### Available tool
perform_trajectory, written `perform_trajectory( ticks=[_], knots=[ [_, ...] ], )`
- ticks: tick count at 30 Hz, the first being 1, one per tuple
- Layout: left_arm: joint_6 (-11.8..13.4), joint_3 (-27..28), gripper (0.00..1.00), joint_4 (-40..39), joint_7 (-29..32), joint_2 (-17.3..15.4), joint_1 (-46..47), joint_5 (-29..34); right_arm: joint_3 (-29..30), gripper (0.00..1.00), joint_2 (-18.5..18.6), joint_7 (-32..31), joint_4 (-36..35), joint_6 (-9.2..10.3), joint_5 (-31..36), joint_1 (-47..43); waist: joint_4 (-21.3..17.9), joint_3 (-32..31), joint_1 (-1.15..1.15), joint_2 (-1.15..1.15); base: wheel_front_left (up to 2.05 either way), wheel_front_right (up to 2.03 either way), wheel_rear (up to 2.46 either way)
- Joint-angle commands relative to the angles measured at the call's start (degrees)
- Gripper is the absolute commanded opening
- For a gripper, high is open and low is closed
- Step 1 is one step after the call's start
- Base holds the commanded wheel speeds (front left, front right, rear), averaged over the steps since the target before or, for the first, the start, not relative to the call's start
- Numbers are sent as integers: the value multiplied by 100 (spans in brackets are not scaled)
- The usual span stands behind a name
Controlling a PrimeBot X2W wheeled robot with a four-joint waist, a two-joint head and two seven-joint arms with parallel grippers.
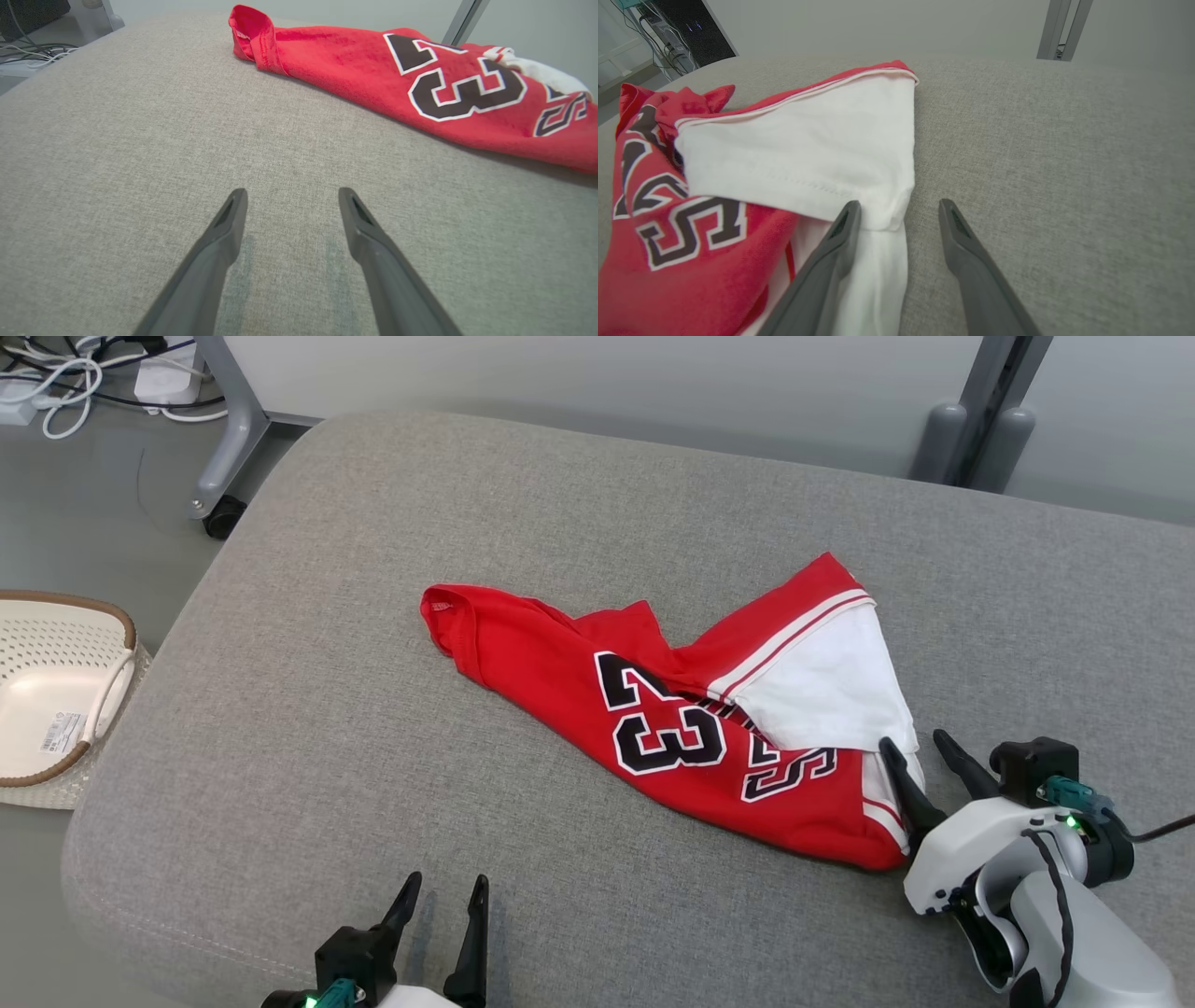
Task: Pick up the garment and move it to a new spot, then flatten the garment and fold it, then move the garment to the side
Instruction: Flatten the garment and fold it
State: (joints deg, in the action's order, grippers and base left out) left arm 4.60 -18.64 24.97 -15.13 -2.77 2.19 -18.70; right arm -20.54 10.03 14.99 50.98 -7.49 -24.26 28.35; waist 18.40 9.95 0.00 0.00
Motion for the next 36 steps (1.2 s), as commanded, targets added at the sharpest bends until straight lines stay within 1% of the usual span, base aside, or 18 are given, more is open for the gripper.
perform_trajectory(
  ticks=[1,2,3,4,5,7,11,16,19,21,23,26,31,34,36],
  knots=[
    [14,0,100,-21,-1,-24,82,-52,-2,65,19,26,-56,0,-21,50,18,38,0,0,0,0,0],
    [14,0,100,-21,-1,-24,82,-52,-2,65,19,26,-56,0,-21,50,18,38,0,0,0,0,0],
    [20,-2,100,-25,-1,-24,94,-49,-3,49,33,26,-66,0,-28,54,22,54,0,0,0,0,0],
    [27,-7,100,-30,-1,-24,105,-42,-9,45,42,26,-65,0,-32,67,27,69,0,0,0,0,0],
    [32,-15,100,-35,-1,-24,115,-51,-18,36,51,26,-49,0,-33,95,33,86,0,0,0,0,0],
    [36,-25,100,-37,-1,-24,123,-66,-45,0,72,26,12,1,-29,160,42,115,0,0,0,0,0],
    [55,-17,100,-37,-1,-25,166,-94,31,0,94,26,-169,0,24,289,47,147,0,0,0,0,0],
    [54,43,100,-10,-1,-24,135,-53,274,0,114,27,-785,0,134,440,-41,52,0,0,0,0,0],
    [26,65,100,7,-1,-25,139,13,470,0,162,27,-1087,1,200,803,-129,-28,0,0,0,0,0],
    [7,63,100,24,-1,-26,175,28,553,0,221,27,-1174,0,334,1189,-148,-81,0,0,0,0,0],
    [-20,35,100,38,-1,-24,229,41,510,0,296,26,-1188,0,568,1654,-129,-101,0,0,0,0,0],
    [-67,-60,100,95,-1,-27,228,48,464,0,409,27,-1106,0,809,2381,-5,-168,0,0,0,0,0],
    [-92,-142,100,155,-1,-23,199,79,670,0,590,26,-1129,1,1271,3611,215,-271,0,0,0,0,0],
    [-87,-134,100,204,-1,-25,118,94,737,0,636,26,-1167,1,1543,4191,281,-354,0,0,0,0,0],
    [-71,-129,100,216,-1,-24,73,89,733,0,660,26,-1245,1,1643,4396,281,-405,0,0,0,0,0]
  ],
)
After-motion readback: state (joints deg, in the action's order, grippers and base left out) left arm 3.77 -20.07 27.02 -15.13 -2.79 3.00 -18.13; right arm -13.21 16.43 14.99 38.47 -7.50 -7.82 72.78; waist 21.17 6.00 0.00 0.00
